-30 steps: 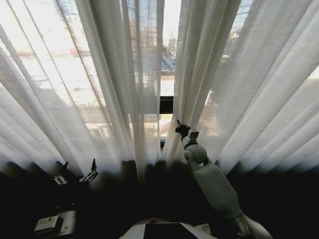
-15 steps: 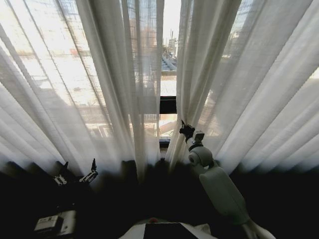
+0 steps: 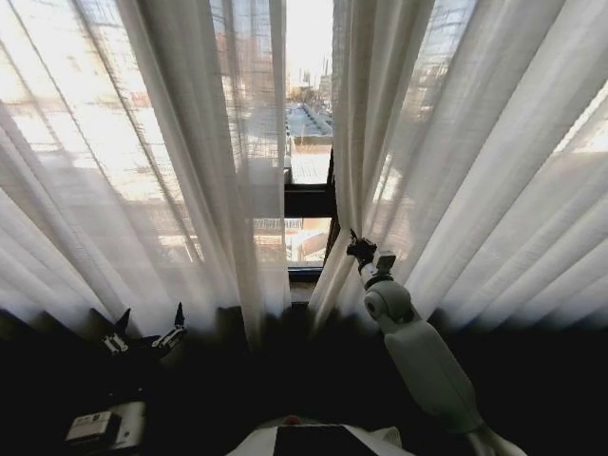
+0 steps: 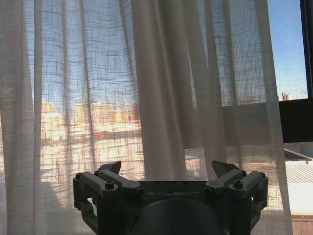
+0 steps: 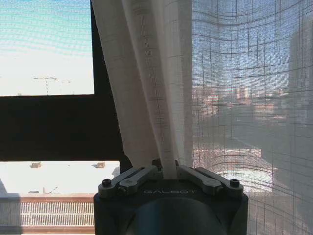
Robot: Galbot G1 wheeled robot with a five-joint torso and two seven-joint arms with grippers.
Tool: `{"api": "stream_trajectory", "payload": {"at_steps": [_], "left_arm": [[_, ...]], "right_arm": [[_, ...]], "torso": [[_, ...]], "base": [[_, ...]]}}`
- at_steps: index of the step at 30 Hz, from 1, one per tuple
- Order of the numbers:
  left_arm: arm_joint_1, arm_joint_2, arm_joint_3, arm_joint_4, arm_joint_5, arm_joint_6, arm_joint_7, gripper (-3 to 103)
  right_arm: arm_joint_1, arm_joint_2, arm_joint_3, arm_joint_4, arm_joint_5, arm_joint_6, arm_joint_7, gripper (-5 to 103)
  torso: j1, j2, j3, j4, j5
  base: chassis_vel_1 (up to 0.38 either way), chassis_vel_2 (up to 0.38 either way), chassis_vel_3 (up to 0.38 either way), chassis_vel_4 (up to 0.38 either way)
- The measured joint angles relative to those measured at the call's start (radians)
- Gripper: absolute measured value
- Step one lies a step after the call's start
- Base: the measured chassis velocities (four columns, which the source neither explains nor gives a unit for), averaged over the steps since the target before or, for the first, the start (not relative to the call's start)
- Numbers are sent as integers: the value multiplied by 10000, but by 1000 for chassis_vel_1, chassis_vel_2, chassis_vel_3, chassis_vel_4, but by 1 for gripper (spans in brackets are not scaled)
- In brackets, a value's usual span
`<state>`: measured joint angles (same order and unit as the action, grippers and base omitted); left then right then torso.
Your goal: Open the curtains by pulling them apart, changing their state from closed to fully open.
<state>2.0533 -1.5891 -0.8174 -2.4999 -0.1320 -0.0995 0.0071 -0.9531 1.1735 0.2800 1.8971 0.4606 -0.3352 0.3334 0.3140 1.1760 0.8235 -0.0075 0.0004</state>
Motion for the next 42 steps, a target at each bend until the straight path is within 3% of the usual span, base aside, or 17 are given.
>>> {"api": "stream_trajectory", "payload": {"at_steps": [42], "left_arm": [[135, -18, 56, 0, 103, -238, 28, 100]], "right_arm": [[-353, 16, 627, 60, 73, -3, -98, 0]], "torso": [[-1, 0, 0, -2, -2]], "base": [[-316, -387, 310, 385]]}}
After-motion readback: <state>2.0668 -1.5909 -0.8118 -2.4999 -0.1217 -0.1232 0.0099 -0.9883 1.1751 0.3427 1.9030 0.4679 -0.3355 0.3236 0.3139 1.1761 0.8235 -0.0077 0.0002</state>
